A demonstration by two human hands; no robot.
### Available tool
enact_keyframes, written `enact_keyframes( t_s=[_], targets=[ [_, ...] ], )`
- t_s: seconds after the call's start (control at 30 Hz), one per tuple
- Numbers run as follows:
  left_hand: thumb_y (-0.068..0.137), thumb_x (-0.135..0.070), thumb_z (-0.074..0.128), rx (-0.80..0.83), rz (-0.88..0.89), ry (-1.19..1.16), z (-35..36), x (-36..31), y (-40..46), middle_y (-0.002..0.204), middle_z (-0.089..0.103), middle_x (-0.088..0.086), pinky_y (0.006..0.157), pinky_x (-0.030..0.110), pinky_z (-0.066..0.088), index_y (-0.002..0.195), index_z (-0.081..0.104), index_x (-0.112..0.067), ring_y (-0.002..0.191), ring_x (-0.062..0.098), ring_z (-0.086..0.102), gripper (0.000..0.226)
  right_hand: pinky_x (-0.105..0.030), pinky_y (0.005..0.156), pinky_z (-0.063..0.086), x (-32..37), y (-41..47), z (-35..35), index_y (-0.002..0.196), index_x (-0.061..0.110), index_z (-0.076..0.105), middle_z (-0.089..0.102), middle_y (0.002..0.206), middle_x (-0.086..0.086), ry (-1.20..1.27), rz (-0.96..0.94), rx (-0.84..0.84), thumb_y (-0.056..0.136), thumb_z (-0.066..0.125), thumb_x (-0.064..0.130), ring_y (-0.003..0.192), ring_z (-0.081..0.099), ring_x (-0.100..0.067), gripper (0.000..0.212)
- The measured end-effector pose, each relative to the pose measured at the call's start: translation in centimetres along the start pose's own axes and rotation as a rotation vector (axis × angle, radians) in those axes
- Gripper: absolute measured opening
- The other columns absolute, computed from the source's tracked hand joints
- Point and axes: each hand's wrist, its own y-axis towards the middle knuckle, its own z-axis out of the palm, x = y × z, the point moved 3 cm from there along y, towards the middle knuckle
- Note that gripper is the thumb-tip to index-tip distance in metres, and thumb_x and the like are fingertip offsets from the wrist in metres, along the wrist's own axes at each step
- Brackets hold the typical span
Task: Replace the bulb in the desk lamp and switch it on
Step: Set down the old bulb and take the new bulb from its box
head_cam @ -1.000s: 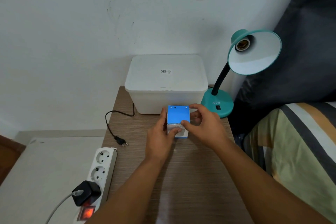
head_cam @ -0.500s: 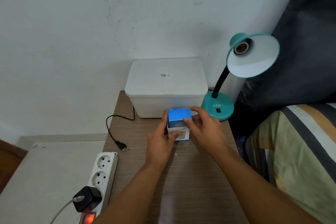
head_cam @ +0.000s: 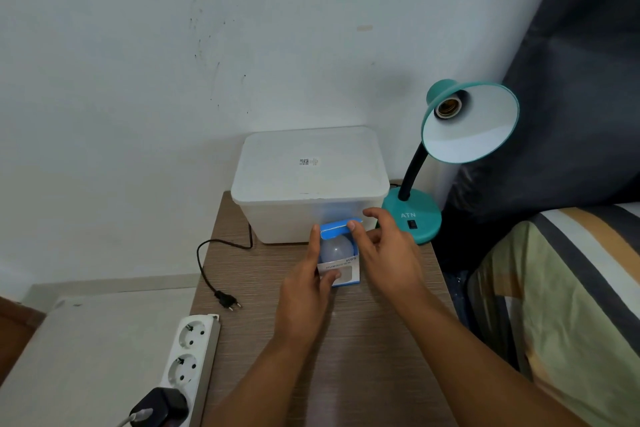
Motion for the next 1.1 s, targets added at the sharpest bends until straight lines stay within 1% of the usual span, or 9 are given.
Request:
enact_keyframes(
  t_s=[0.1, 0.27, 0.37, 0.53, 0.63, 0.77, 0.87, 0.97, 1.1],
  targets=[
    [0.098, -0.021, 0.063, 0.011, 0.013, 0.067, 0.0, 0.1, 0.2, 0.123, 0.065, 0.001, 0.075, -0.004, 0.039, 0.139, -0.008, -0.065, 0.096, 0.001, 0.057, 0.094, -0.041, 0.076, 0.056, 0.2, 0.1, 0.0, 0.131, 0.031, 0.05, 0.069, 0.08, 0.011, -0.021, 0.021, -0.009, 0.091, 0.041, 0.071, 0.083, 0.067, -0.012, 0.057],
    [0.099, -0.024, 0.059, 0.041, 0.026, 0.096, 0.1, 0.2, 0.3, 0.137, 0.058, 0.007, 0.077, -0.007, 0.037, 0.14, -0.009, -0.063, 0.109, 0.009, 0.06, 0.088, -0.041, 0.076, 0.055, 0.8, 0.2, 0.0, 0.13, 0.031, 0.05, 0.066, 0.072, 0.011, -0.033, 0.035, -0.025, 0.092, 0.04, 0.07, 0.084, 0.067, -0.015, 0.055],
    [0.097, -0.022, 0.063, 0.013, 0.049, 0.082, -0.2, 0.1, 0.7, 0.136, 0.059, 0.003, 0.085, -0.002, 0.039, 0.141, -0.006, -0.065, 0.112, 0.008, 0.059, 0.092, -0.039, 0.075, 0.055, 1.0, 0.2, -0.2, 0.133, 0.03, 0.048, 0.067, 0.073, 0.011, -0.031, 0.025, -0.015, 0.093, 0.04, 0.069, 0.083, 0.067, -0.013, 0.056],
    [0.092, -0.024, 0.07, 0.025, 0.023, -0.015, -0.6, -0.3, 1.2, 0.134, 0.058, -0.007, 0.091, 0.032, 0.058, 0.14, -0.004, -0.073, 0.107, 0.004, 0.063, 0.101, -0.043, 0.08, 0.059, -0.3, -0.3, -0.2, 0.136, 0.041, 0.035, 0.073, 0.1, 0.009, 0.075, 0.012, 0.047, 0.086, 0.053, 0.07, 0.093, 0.07, -0.012, 0.06],
    [0.09, -0.027, 0.072, 0.046, 0.032, 0.005, -0.8, -0.8, 1.5, 0.142, 0.055, -0.006, 0.093, 0.032, 0.057, 0.146, -0.005, -0.065, 0.113, 0.007, 0.063, 0.103, -0.046, 0.079, 0.061, -1.2, -0.9, -0.1, 0.126, 0.047, 0.036, 0.068, 0.104, 0.017, 0.108, -0.008, 0.074, 0.078, 0.063, 0.071, 0.093, 0.07, -0.009, 0.06],
    [0.089, -0.032, 0.073, 0.05, 0.054, 0.058, -1.0, -1.3, 1.9, 0.148, 0.05, -0.005, 0.098, 0.037, 0.055, 0.146, -0.01, -0.064, 0.123, 0.011, 0.058, 0.106, -0.042, 0.08, 0.06, -1.6, -0.9, 0.0, 0.124, 0.043, 0.046, 0.063, 0.107, 0.02, 0.006, -0.091, 0.092, 0.083, 0.07, 0.055, 0.097, 0.065, -0.007, 0.049],
    [0.087, -0.029, 0.076, 0.07, 0.044, 0.049, -1.2, -1.2, 2.3, 0.144, 0.054, -0.004, 0.094, 0.041, 0.057, 0.147, -0.01, -0.064, 0.118, 0.013, 0.062, 0.11, -0.036, 0.082, 0.058, -1.4, -0.2, 0.2, 0.127, 0.037, 0.054, 0.062, 0.118, 0.013, -0.082, -0.15, 0.133, 0.085, 0.07, 0.048, 0.097, 0.059, -0.006, 0.047],
    [0.085, -0.028, 0.078, 0.068, 0.072, 0.104, -1.4, -1.4, 2.7, 0.146, 0.053, -0.004, 0.094, 0.037, 0.057, 0.146, -0.013, -0.063, 0.115, 0.011, 0.062, 0.115, -0.03, 0.081, 0.054, -0.9, 0.7, 0.2, 0.13, 0.035, 0.058, 0.059, 0.116, 0.011, -0.127, -0.171, 0.163, 0.084, 0.07, 0.049, 0.095, 0.057, -0.005, 0.049],
    [0.084, -0.028, 0.079, 0.087, 0.064, 0.154, -1.4, -1.6, 3.2, 0.144, 0.054, -0.001, 0.092, 0.035, 0.058, 0.147, -0.017, -0.058, 0.105, 0.012, 0.065, 0.119, -0.031, 0.082, 0.053, -0.5, 2.1, 0.4, 0.132, 0.034, 0.061, 0.061, 0.121, 0.007, -0.206, -0.149, 0.232, 0.081, 0.071, 0.053, 0.099, 0.058, -0.009, 0.055]
  ],
)
